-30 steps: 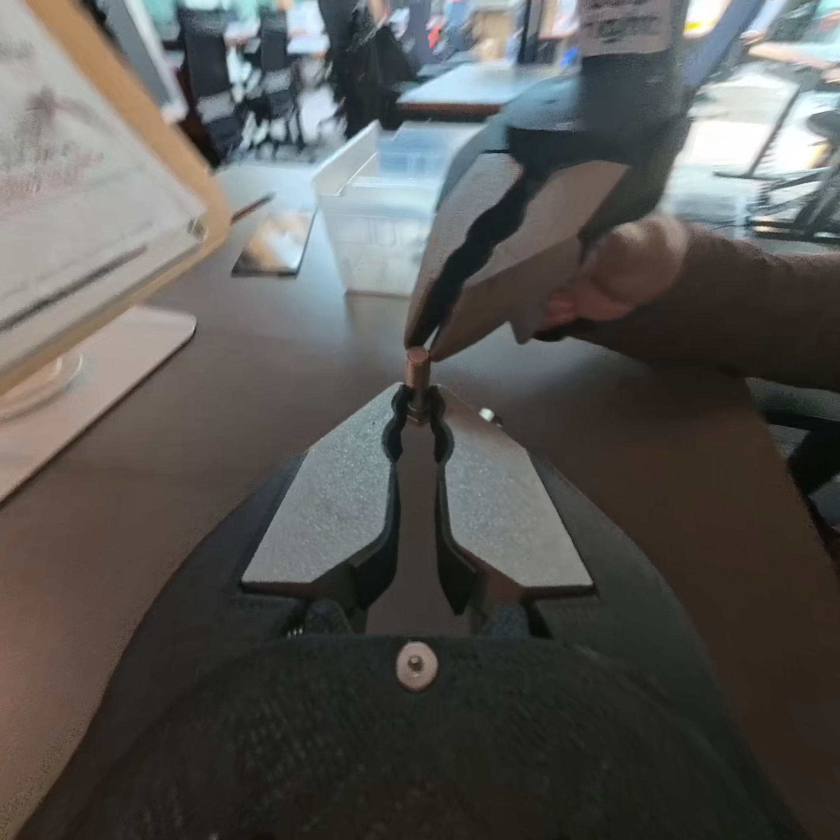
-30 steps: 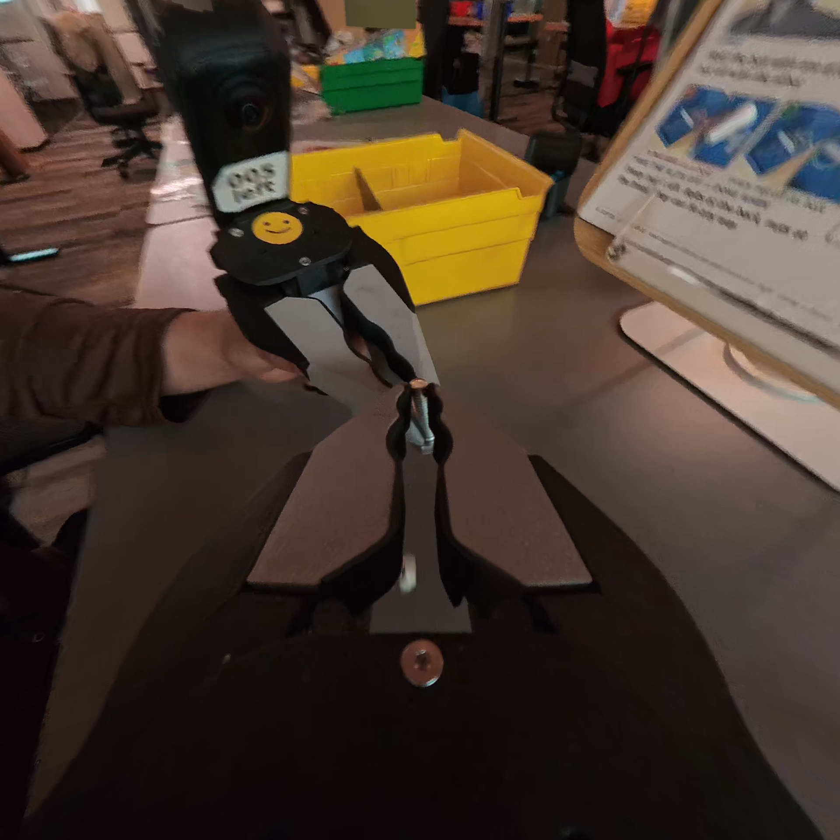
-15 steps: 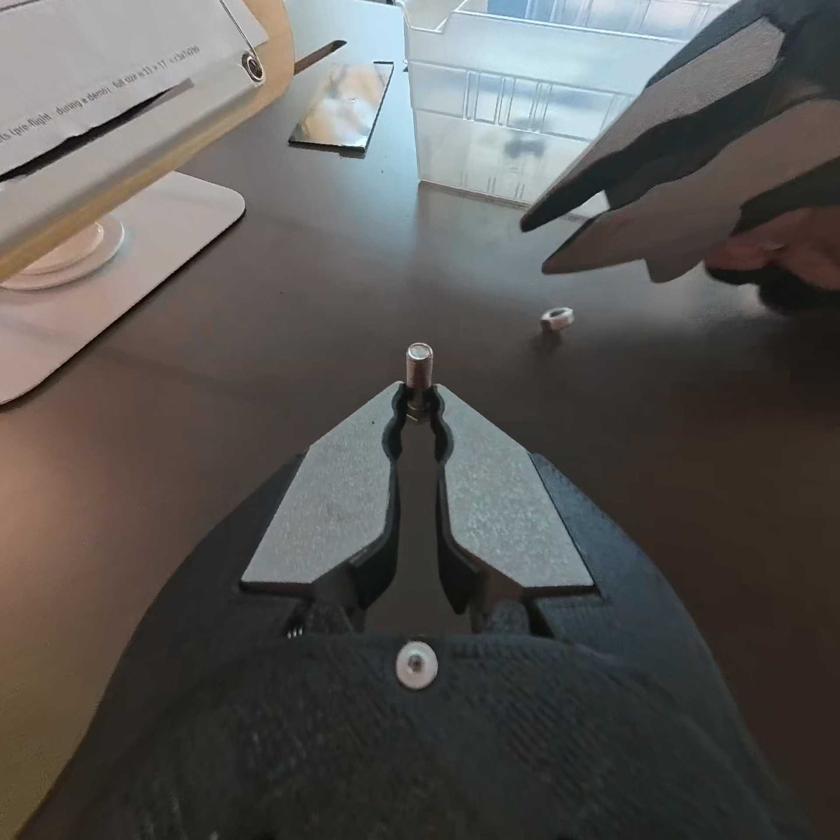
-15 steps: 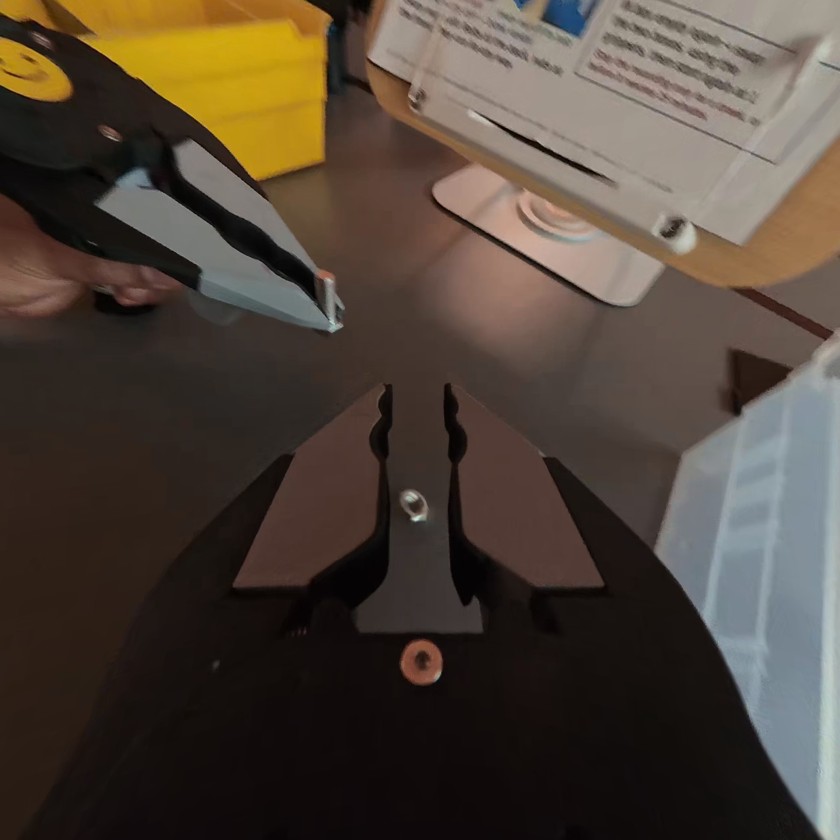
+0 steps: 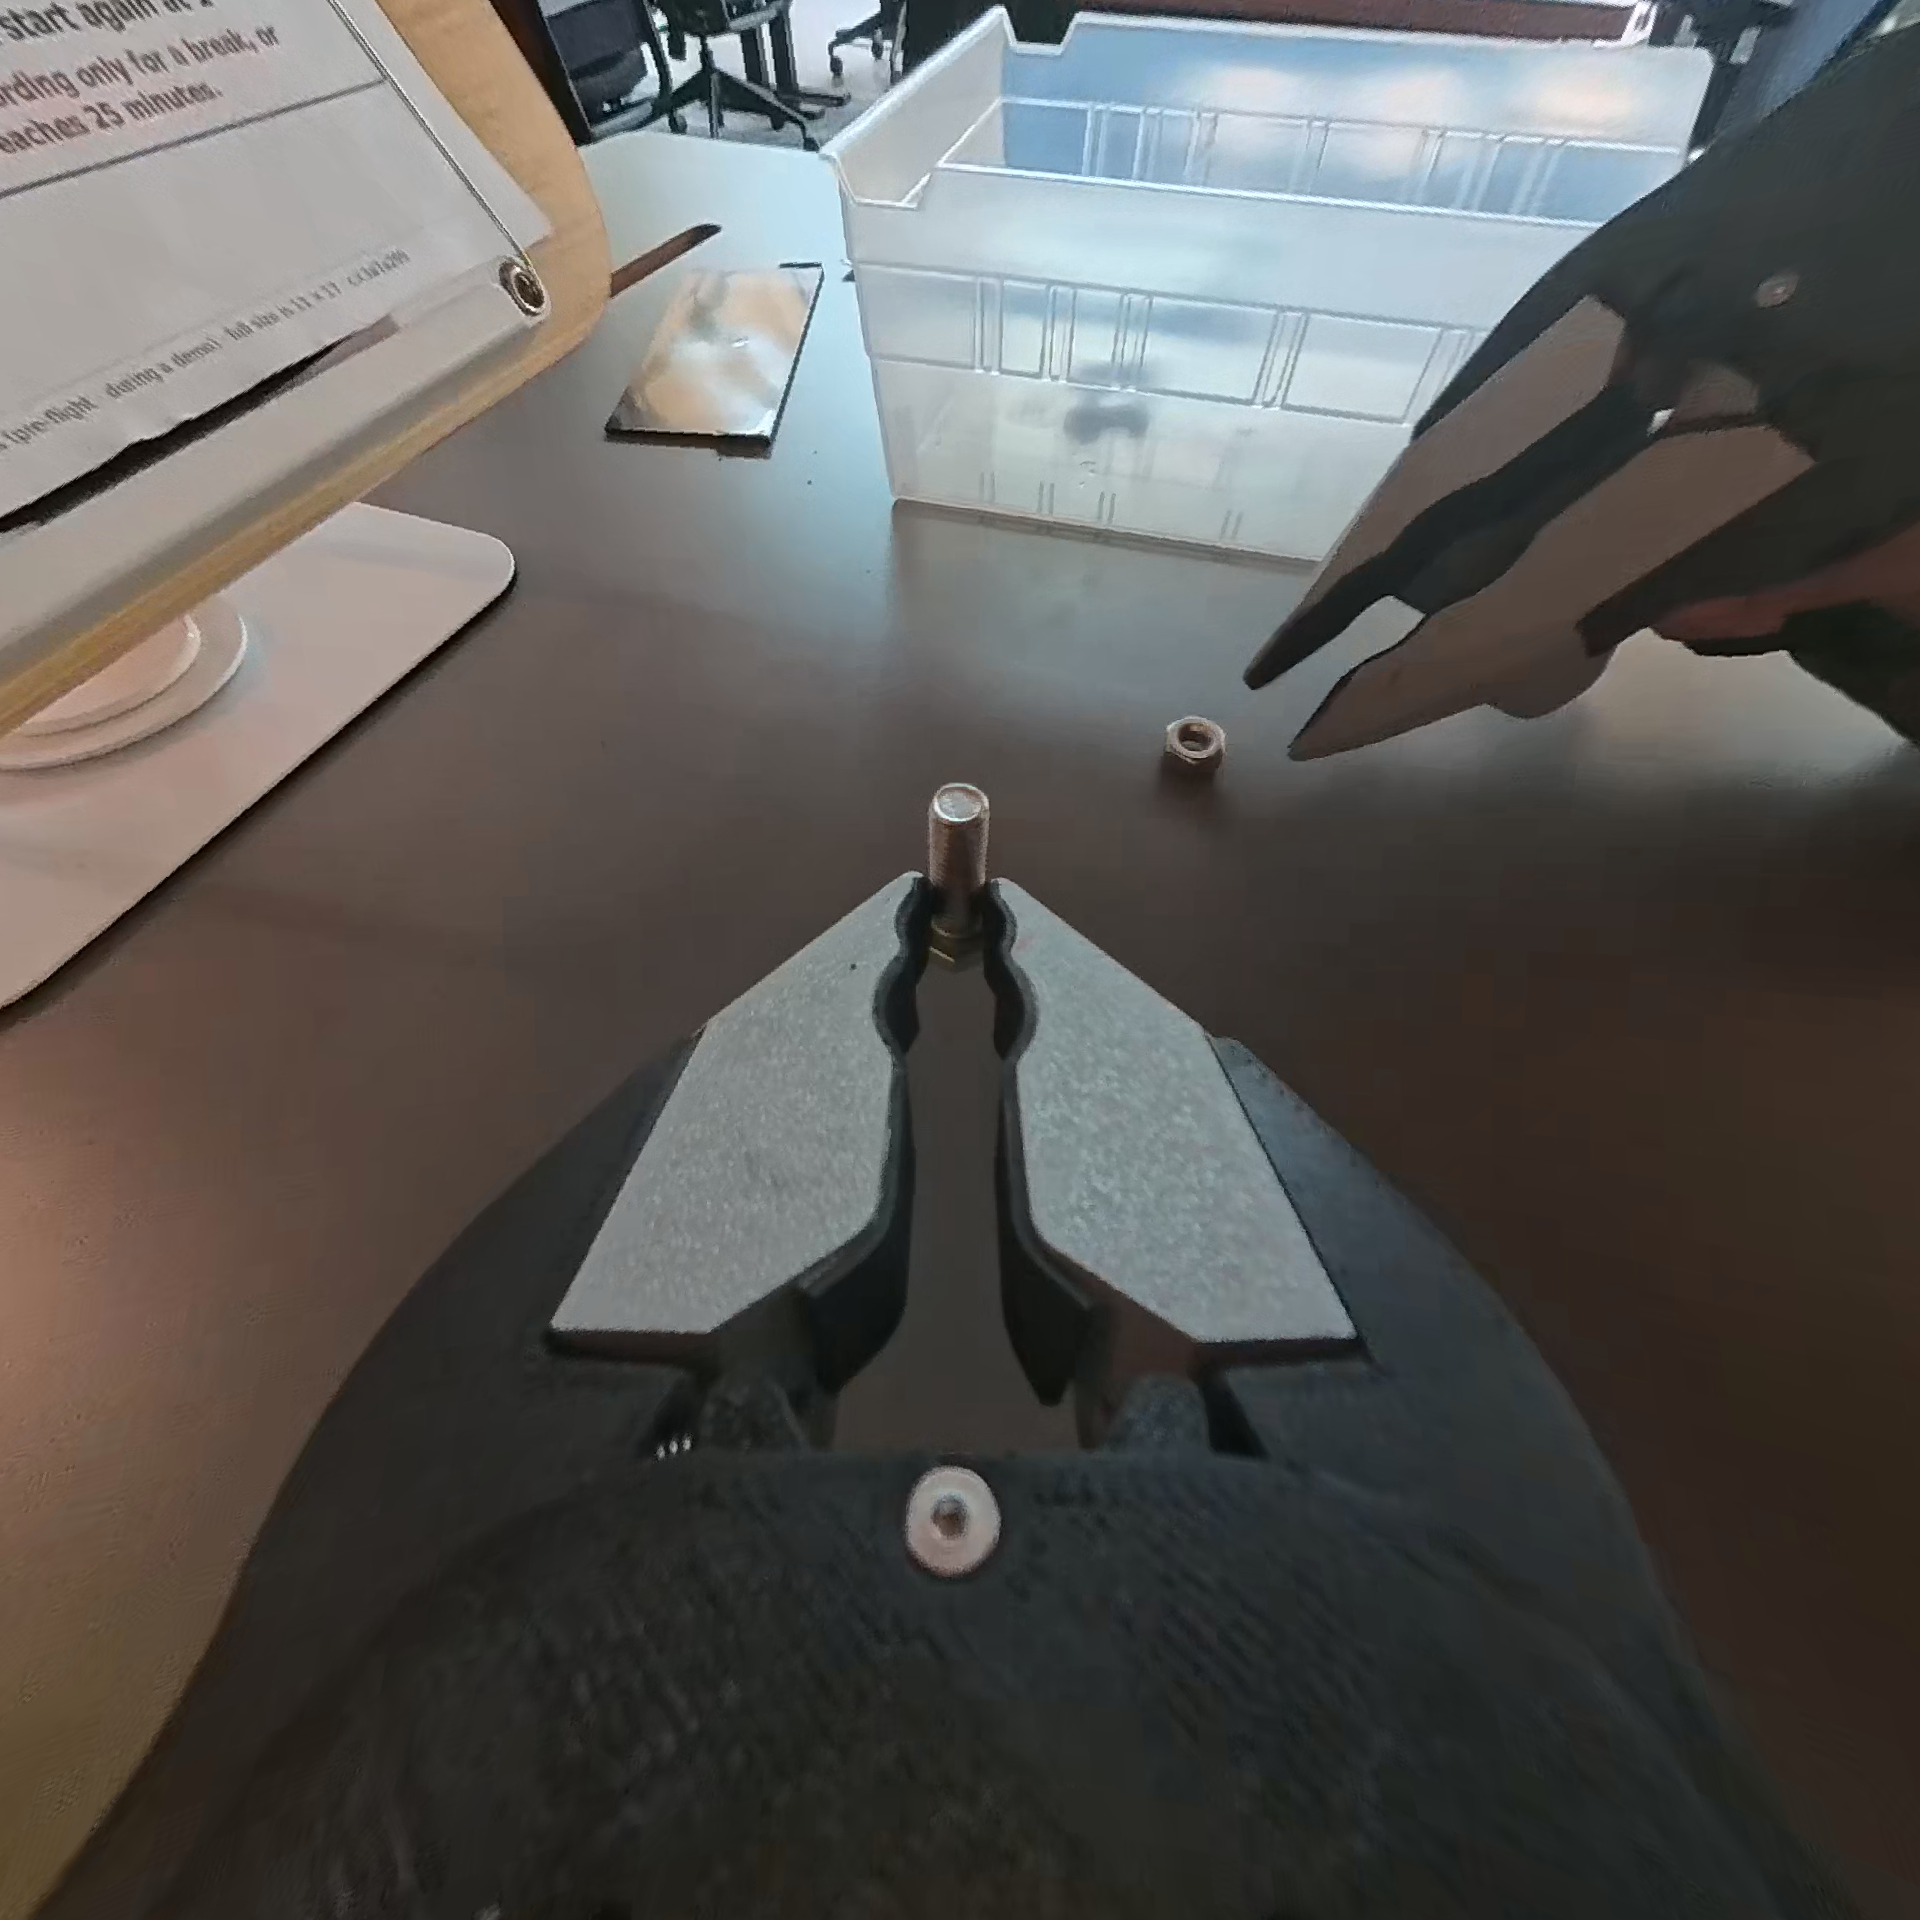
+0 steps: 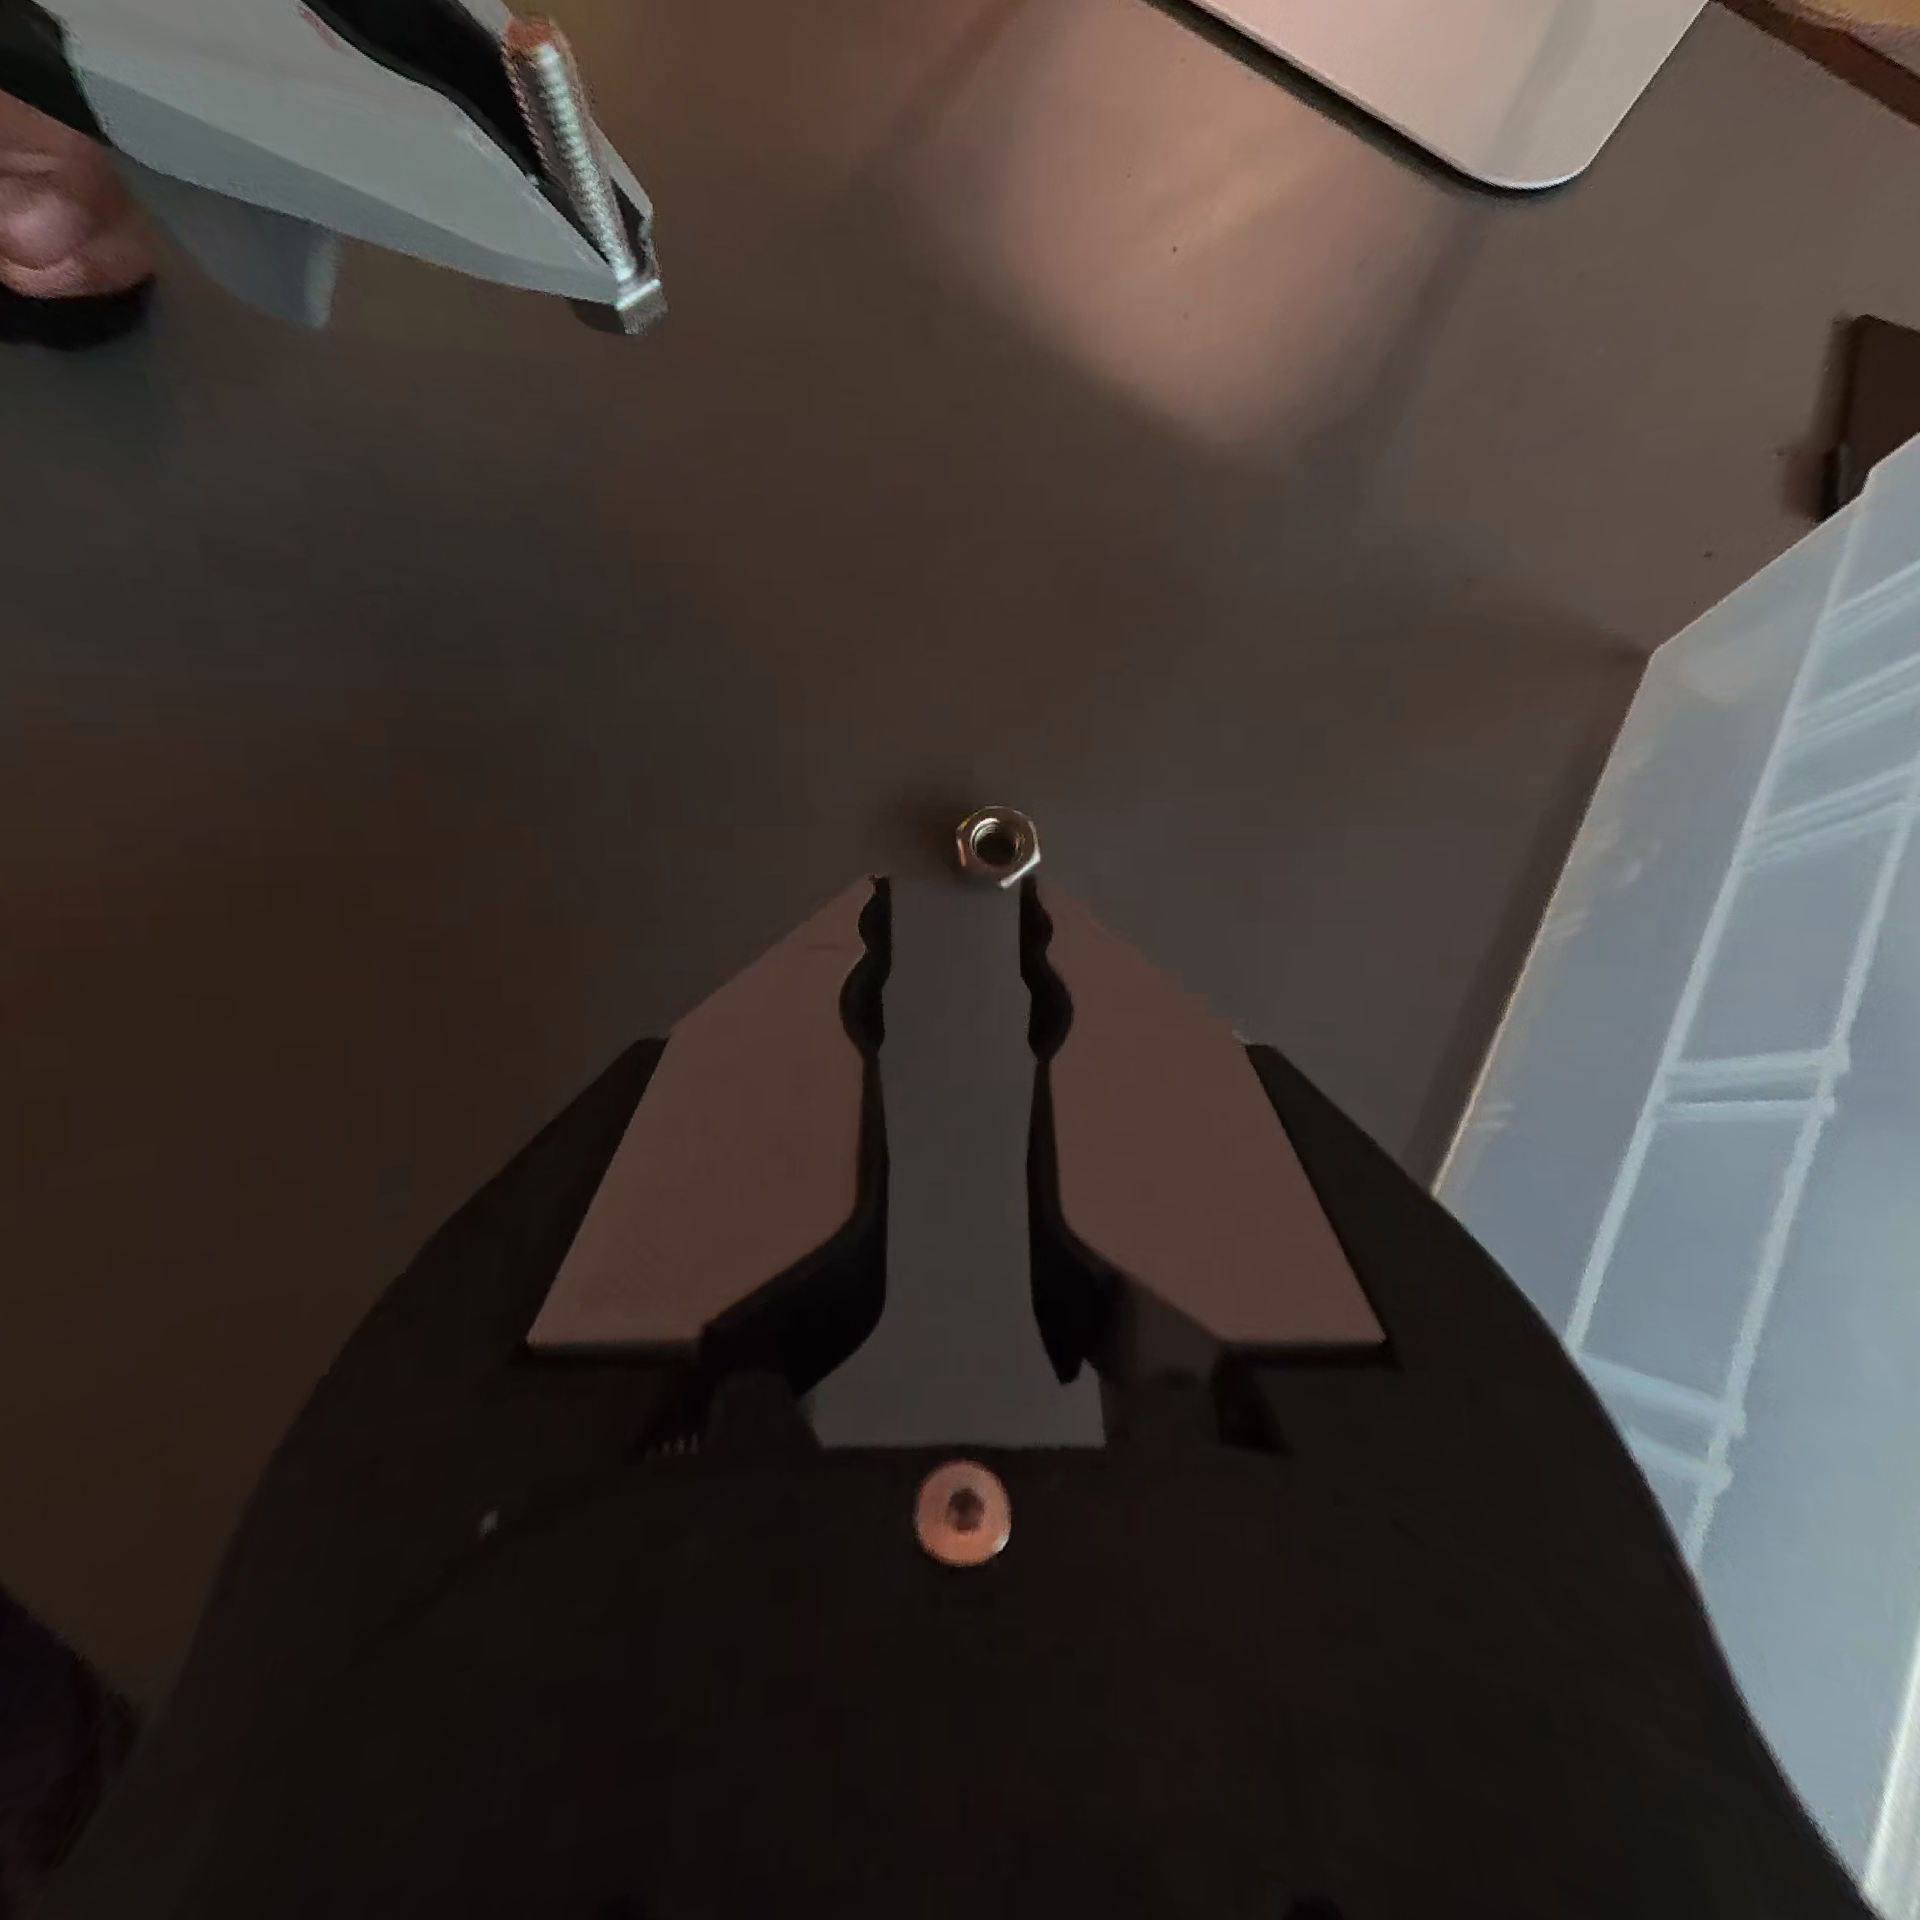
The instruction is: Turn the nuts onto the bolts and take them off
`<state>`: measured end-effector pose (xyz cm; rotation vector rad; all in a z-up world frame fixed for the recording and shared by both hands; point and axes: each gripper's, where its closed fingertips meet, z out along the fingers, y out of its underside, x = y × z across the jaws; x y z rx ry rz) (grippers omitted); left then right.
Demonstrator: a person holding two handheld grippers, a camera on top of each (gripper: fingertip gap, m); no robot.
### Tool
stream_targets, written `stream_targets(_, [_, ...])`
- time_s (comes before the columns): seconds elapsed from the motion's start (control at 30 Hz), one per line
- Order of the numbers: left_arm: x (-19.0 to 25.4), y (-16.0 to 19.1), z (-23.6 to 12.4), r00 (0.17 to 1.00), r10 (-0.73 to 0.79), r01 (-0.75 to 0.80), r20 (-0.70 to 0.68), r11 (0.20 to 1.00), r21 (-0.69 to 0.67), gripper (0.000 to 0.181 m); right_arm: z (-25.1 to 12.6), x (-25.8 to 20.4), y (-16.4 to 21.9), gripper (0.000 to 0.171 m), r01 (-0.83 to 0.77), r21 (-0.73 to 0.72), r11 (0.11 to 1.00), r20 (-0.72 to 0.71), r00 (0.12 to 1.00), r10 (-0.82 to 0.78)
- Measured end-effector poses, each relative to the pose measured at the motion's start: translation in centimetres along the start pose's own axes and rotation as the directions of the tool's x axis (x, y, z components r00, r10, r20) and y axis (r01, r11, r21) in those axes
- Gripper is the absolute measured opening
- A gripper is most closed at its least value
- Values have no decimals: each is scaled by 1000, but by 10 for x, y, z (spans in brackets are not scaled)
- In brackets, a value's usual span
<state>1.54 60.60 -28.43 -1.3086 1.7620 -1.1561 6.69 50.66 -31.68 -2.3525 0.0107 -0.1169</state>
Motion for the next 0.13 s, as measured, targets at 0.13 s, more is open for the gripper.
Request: stream_targets(0.13, [0, 0, -1, 1000, 6, -6, 3, 1000, 1, 8, 9, 7, 2, 22, -23, 1, 1000, 4, 1000, 23])
